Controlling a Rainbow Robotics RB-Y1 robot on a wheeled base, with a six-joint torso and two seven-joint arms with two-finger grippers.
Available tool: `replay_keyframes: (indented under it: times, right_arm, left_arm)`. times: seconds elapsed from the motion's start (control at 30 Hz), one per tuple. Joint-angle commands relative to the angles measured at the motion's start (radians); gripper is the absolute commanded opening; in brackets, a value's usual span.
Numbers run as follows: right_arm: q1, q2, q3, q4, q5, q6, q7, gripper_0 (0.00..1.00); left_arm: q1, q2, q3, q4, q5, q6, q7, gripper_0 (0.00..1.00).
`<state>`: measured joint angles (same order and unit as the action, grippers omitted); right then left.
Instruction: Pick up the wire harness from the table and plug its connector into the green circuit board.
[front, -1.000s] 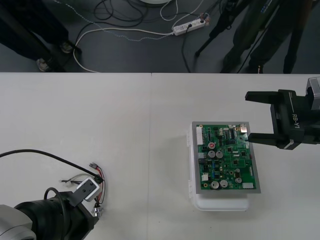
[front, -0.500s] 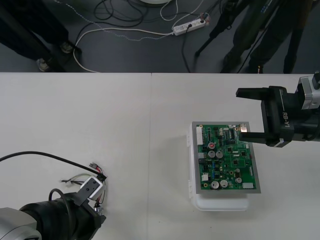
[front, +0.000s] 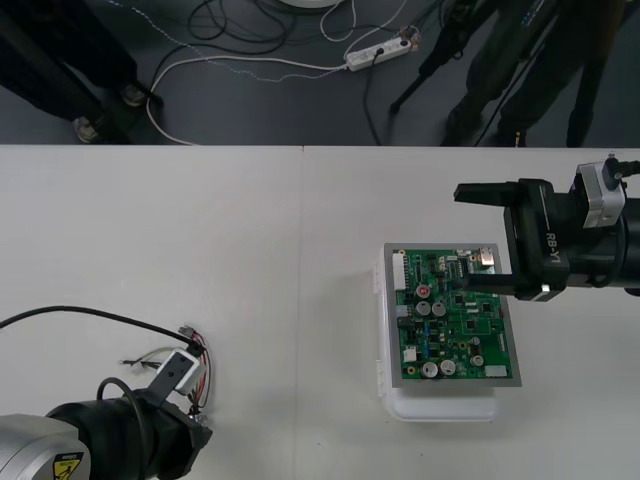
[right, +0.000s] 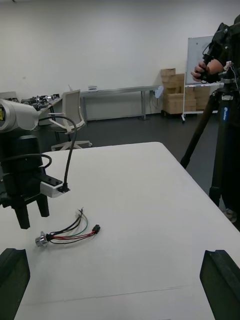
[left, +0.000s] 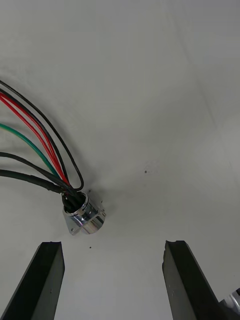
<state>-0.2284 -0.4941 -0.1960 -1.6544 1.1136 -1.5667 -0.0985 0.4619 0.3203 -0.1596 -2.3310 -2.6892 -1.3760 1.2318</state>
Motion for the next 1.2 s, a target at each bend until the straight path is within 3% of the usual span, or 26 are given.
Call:
replay_keyframes:
  times: [0.03,0.4,0.57,0.63,1.2]
  right_arm:
    - [-0.020,0.029,0.021,-0.008,-0.018,-0.004,0.072,1.00]
    - [-0.014,0.032,0.027,-0.008,-0.018,-0.004,0.135,1.00]
    - [-0.011,0.032,0.030,-0.008,-0.018,-0.004,0.158,1.00]
    - [-0.008,0.031,0.035,-0.008,-0.017,-0.004,0.163,1.00]
    - [0.012,0.055,0.063,0.007,0.003,-0.004,0.174,1.00]
  left_arm:
    - [-0.011,-0.049,0.034,0.050,-0.006,-0.041,0.074,0.58]
    - [-0.068,-0.090,0.066,0.159,-0.006,-0.037,0.077,0.58]
    - [-0.080,-0.096,0.072,0.173,-0.006,-0.035,0.083,0.77]
    - [-0.086,-0.096,0.072,0.182,-0.006,-0.035,0.086,0.80]
    - [-0.137,-0.107,0.078,0.283,-0.006,-0.008,0.092,0.82]
